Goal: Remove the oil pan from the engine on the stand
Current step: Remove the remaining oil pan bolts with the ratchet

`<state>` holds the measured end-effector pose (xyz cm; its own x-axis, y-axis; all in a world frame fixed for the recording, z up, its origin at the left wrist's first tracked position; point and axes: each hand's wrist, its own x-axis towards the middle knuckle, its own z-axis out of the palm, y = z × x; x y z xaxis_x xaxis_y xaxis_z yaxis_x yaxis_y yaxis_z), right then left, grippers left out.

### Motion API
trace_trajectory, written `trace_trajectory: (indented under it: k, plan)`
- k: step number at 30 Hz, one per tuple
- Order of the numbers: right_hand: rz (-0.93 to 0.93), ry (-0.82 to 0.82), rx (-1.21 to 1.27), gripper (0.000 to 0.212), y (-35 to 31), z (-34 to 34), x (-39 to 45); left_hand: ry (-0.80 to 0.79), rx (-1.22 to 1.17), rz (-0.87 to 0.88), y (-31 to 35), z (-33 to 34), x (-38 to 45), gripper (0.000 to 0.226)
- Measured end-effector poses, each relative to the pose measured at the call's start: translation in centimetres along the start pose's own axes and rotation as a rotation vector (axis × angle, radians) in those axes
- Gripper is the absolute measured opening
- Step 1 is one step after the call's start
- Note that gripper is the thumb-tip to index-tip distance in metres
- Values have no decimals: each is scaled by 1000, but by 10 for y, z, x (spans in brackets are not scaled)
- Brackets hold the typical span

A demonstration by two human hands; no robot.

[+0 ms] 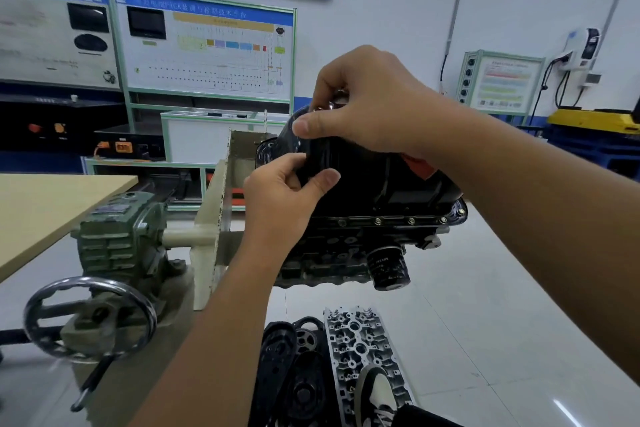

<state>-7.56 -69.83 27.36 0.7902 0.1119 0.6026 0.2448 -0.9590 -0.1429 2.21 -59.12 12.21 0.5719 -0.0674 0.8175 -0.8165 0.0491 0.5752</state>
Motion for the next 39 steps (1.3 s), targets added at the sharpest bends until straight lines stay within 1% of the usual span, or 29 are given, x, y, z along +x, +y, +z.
trace_trajectory:
  k: [1, 3, 5, 6, 8, 9, 10, 11, 12, 13, 15, 16, 18, 20, 21, 22, 24, 26, 28, 29, 30, 32, 34, 35, 36, 39]
  plan:
    - [-38, -29, 24, 29, 0, 0, -1, -37, -7, -13, -1, 0, -1, 12]
    - [-99, -71, 80, 18, 3, 1, -3, -130, -8, -18, -1, -4, -1, 5]
    - [-111, -65, 139, 13, 5, 4, -6, -197, 3, -29, -2, -7, 1, 21]
    - [-110, -54, 158, 11, 5, 5, -7, -213, 26, -35, -4, -8, 2, 22]
    - [-98, -34, 181, 10, 5, 9, -7, -197, 95, -43, -4, -7, 2, 24]
    - [-75, -25, 237, 11, 7, 10, -6, -162, 125, -49, -3, -5, 2, 27]
    - [-37, -8, 333, 14, 8, 10, -5, -123, 143, -55, -2, -4, 2, 29]
    - [5, 20, 427, 21, 11, 8, -2, -91, 147, -65, -1, -3, 2, 30]
    - [38, 61, 471, 30, 15, 4, 1, -71, 141, -70, -1, -2, 1, 30]
    - [52, 105, 434, 39, 20, -1, 6, -59, 137, -74, 0, -2, 1, 30]
    - [48, 138, 225, 50, 30, -10, 15, -46, 138, -79, 0, -2, 1, 31]
    - [49, 121, 157, 49, 34, -12, 18, -37, 136, -91, 0, -2, 1, 32]
    - [44, 58, 91, 39, 39, -10, 25, -20, 135, -113, -2, -2, 1, 39]
    - [26, 4, 98, 30, 41, 3, 24, 3, 136, -120, -4, -2, 1, 44]
    - [18, 3, 150, 27, 40, 11, 22, 11, 138, -122, -5, -3, 0, 42]
    - [17, 26, 224, 26, 39, 20, 19, 9, 143, -124, -6, -4, 1, 38]
    - [27, 123, 372, 25, 35, 38, 13, -40, 165, -131, -5, -6, 2, 31]
    - [69, 225, 462, 27, 32, 56, 8, -149, 184, -127, -5, -10, 4, 22]
    - [131, 276, 583, 26, 28, 73, 0, -248, 207, -116, -4, -16, 7, 19]
    - [177, 299, 665, 24, 28, 82, -5, -268, 214, -116, -5, -18, 7, 19]
    - [232, 338, 743, 21, 29, 91, -10, -262, 217, -122, -6, -20, 7, 19]
    - [326, 475, 840, 14, 32, 109, -26, -190, 222, -121, -7, -21, 5, 25]
    - [330, 619, 787, 15, 33, 130, -48, -102, 235, -102, -8, -20, 3, 35]
    - [299, 642, 730, 16, 33, 143, -60, -70, 229, -98, -9, -20, 3, 35]
    - [279, 627, 698, 15, 33, 156, -72, -49, 216, -94, -9, -20, 2, 33]
    - [323, 523, 752, 16, 34, 192, -91, -11, 157, -110, -10, -18, 0, 37]
